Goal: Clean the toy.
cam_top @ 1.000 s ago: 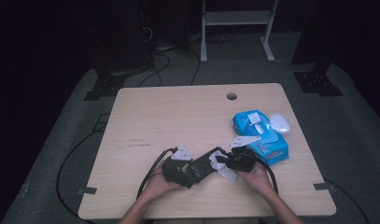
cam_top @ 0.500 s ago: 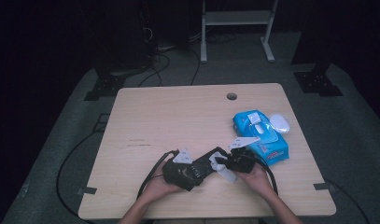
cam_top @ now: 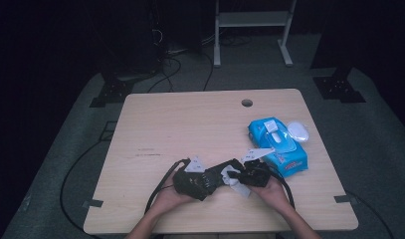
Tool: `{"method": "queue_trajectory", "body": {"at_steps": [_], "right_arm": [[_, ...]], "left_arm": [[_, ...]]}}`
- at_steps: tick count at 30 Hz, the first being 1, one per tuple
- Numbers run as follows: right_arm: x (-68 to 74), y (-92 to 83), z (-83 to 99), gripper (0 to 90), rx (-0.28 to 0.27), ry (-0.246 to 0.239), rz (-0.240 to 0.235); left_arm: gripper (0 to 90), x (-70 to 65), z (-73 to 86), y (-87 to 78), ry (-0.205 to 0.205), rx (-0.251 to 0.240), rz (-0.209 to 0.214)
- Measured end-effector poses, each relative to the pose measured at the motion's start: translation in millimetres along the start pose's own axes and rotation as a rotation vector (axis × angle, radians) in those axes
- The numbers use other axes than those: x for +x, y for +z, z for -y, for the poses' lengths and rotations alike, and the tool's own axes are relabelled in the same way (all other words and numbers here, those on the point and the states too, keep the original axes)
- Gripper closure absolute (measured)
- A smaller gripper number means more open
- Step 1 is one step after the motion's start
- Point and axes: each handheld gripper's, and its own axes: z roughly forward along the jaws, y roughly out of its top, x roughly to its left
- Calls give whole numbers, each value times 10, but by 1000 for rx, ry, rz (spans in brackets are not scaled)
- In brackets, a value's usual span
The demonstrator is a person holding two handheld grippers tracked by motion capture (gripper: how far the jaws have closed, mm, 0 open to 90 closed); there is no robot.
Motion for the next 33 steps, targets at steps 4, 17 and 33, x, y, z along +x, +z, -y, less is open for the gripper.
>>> {"method": "queue_trajectory", "body": {"at_steps": [4, 17, 33], "right_arm": [[52, 11, -53, 810, -9, -26, 0], [59, 83, -235, 804, 3, -68, 23], [77, -231, -282, 806, -70, -59, 35]], "left_arm": [[184, 1, 1, -1, 9, 3, 2], [185, 71, 35, -26, -14, -10, -11], [188, 89, 30, -31, -21, -25, -3]]}}
